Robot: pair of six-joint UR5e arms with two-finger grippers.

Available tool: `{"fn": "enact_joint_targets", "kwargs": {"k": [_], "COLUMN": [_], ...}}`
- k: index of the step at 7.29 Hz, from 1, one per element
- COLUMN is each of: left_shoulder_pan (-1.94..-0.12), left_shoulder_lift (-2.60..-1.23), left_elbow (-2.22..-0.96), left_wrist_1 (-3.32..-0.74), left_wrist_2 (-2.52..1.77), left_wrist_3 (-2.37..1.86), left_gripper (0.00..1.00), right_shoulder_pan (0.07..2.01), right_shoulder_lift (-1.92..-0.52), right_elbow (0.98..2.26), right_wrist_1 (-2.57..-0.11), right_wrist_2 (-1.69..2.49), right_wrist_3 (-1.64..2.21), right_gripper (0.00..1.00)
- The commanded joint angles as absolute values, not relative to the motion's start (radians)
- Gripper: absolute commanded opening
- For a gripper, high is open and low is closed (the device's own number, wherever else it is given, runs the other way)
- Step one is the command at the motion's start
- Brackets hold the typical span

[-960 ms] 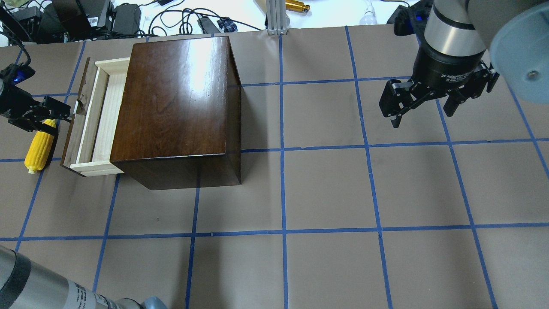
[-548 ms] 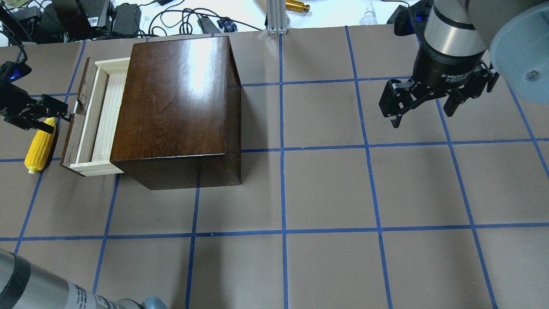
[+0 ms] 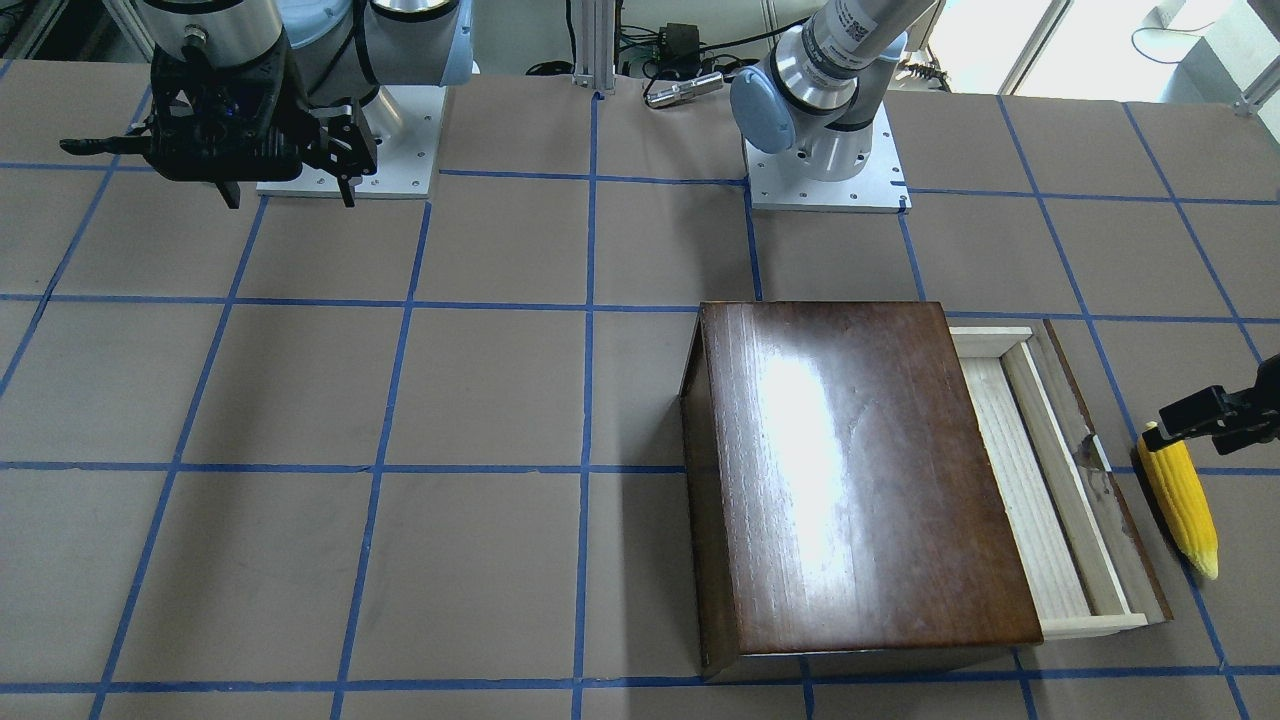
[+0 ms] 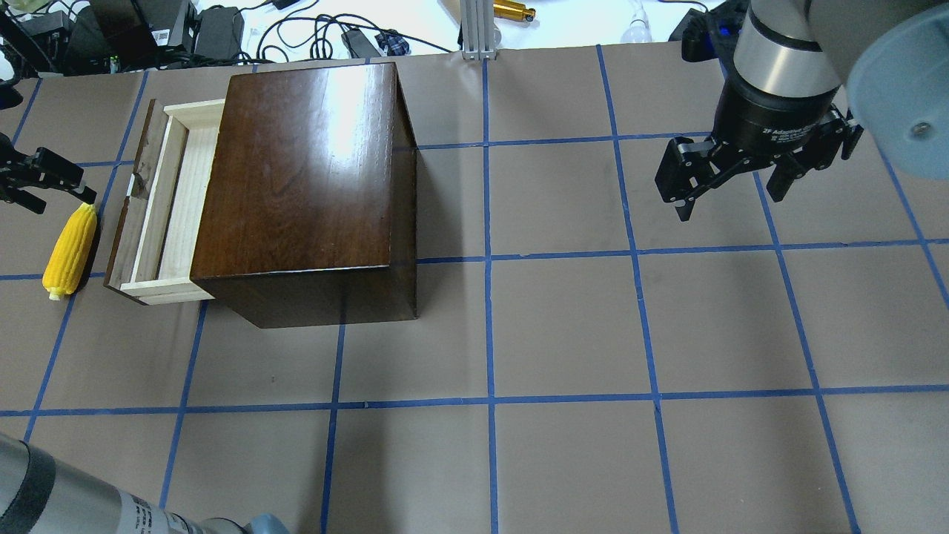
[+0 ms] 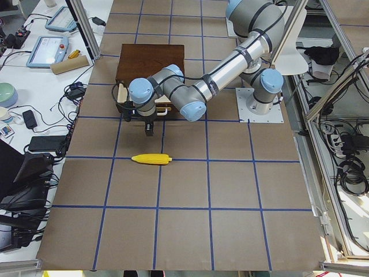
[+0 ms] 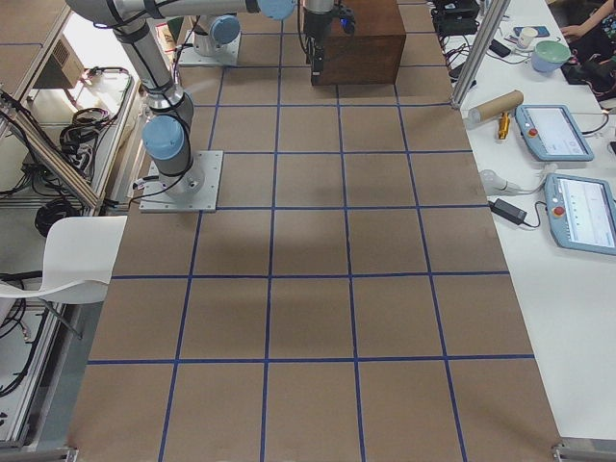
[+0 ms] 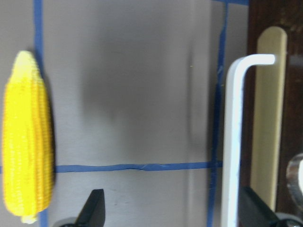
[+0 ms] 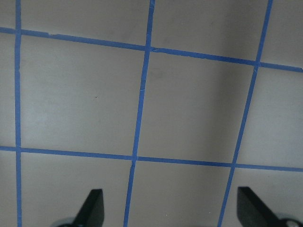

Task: Open drawer and put corn inside
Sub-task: 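Release the handle and move the left gripper toward the corn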

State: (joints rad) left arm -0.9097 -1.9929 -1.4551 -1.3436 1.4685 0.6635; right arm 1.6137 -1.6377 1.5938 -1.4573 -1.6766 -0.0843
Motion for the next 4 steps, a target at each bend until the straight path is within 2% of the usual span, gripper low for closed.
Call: {"fn": "enact_joint_targets", "kwargs": {"k": [1, 4], "left_shoulder_pan": [-0.905, -0.894], "left_shoulder_lift": [-2.043, -2.135], "left_elbow": [-1.443, -1.456], "left_wrist_1": [-1.249, -1.107], "left_wrist_2": [1.552, 1.592], "left_wrist_3": [0.710, 0.733], "left_gripper": [1.00, 1.00], "right_shoulder_pan": [1.614, 1.614], "right_shoulder_lift": [-1.638, -1.637], "right_elbow": [1.594, 1.594], "right_wrist_1": [-1.457, -1.457], "right_wrist_2": [-1.677, -1.677], "right_wrist_3": [-0.084, -0.084], "right_gripper": [1.00, 1.00]}}
